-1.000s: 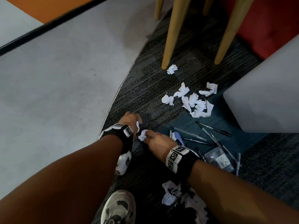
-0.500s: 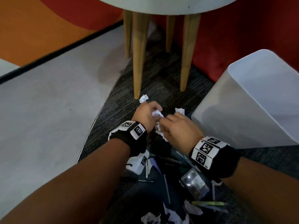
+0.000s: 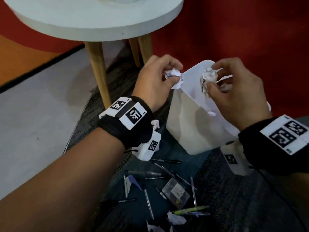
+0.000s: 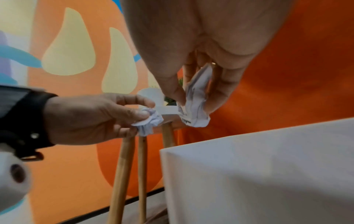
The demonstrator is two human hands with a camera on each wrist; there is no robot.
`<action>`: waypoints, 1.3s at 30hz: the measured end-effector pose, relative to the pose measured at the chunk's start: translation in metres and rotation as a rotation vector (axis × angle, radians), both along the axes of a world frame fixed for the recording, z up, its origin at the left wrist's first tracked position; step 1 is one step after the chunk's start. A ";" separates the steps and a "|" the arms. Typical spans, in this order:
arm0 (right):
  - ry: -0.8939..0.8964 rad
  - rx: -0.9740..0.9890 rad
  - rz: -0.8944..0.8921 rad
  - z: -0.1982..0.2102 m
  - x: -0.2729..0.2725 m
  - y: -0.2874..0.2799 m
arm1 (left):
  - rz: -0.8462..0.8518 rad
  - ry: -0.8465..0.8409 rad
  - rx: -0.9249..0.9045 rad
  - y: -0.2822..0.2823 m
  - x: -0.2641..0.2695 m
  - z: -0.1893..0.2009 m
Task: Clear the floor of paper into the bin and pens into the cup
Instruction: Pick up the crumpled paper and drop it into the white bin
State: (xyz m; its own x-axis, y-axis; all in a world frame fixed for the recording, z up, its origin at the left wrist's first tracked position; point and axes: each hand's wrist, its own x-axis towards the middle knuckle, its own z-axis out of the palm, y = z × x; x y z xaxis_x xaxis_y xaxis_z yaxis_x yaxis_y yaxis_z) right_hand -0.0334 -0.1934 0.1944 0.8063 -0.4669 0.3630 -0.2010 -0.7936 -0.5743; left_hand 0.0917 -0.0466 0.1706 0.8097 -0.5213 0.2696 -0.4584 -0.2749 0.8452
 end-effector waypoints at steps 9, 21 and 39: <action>0.317 -0.033 -0.181 -0.019 -0.028 -0.057 | -0.101 -0.030 0.087 -0.057 -0.023 0.016; 0.216 -0.112 -0.067 -0.008 -0.046 -0.059 | -0.068 -0.112 0.197 -0.080 -0.045 0.000; 0.238 -0.199 0.836 -0.074 -0.084 0.078 | 0.005 0.167 0.171 0.017 -0.085 -0.092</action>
State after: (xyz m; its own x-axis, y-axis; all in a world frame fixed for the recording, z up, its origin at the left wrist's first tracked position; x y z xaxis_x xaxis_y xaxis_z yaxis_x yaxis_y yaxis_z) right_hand -0.1171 -0.1156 0.1208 0.9196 0.3614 0.1542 0.3919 -0.8149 -0.4270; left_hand 0.0066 -0.0296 0.0783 0.8386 -0.5434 0.0398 -0.3140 -0.4222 0.8504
